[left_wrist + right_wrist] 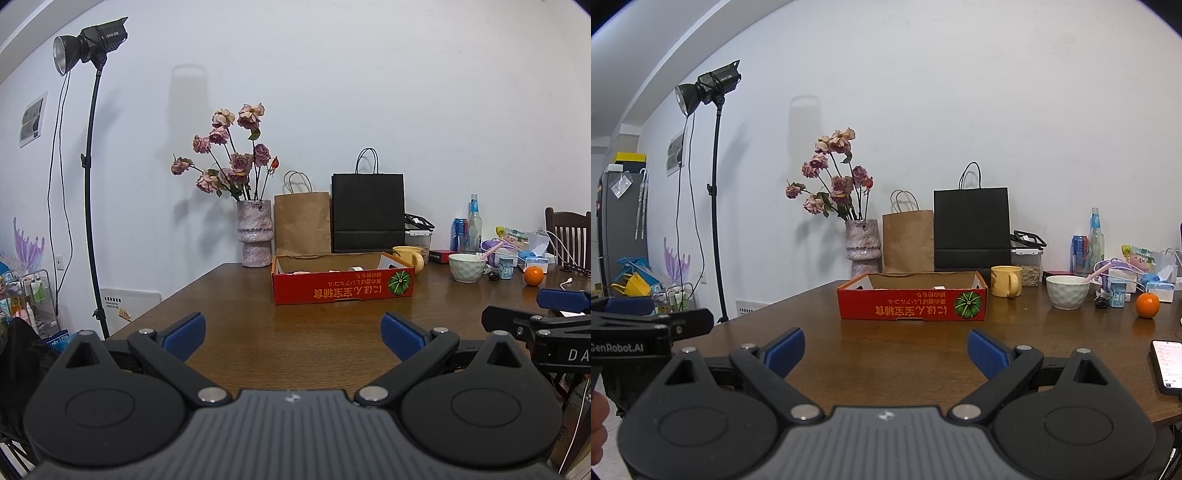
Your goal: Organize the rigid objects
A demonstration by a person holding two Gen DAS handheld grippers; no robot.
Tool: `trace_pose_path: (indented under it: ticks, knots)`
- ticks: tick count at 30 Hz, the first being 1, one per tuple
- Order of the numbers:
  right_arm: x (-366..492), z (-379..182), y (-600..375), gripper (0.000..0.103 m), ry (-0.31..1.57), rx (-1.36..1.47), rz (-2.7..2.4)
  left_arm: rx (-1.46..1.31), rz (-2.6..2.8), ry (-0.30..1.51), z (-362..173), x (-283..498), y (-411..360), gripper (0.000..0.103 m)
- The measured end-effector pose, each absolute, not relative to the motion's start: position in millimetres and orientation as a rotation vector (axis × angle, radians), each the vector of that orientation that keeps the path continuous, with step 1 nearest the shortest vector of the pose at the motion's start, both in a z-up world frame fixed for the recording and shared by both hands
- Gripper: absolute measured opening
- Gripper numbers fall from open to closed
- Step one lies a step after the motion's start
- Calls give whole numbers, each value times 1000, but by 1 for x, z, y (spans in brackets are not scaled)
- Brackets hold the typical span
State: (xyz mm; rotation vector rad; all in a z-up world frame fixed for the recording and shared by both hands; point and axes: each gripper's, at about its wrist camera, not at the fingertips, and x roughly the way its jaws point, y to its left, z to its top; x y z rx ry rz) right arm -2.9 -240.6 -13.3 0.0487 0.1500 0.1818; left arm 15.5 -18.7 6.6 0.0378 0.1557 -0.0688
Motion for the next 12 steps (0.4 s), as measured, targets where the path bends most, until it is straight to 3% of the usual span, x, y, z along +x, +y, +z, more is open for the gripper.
trace_pose_path:
  ticks: [12]
  knots:
    - [-2,-15,-240,95,155,53,183,36,-79,164,5,17,-17,103]
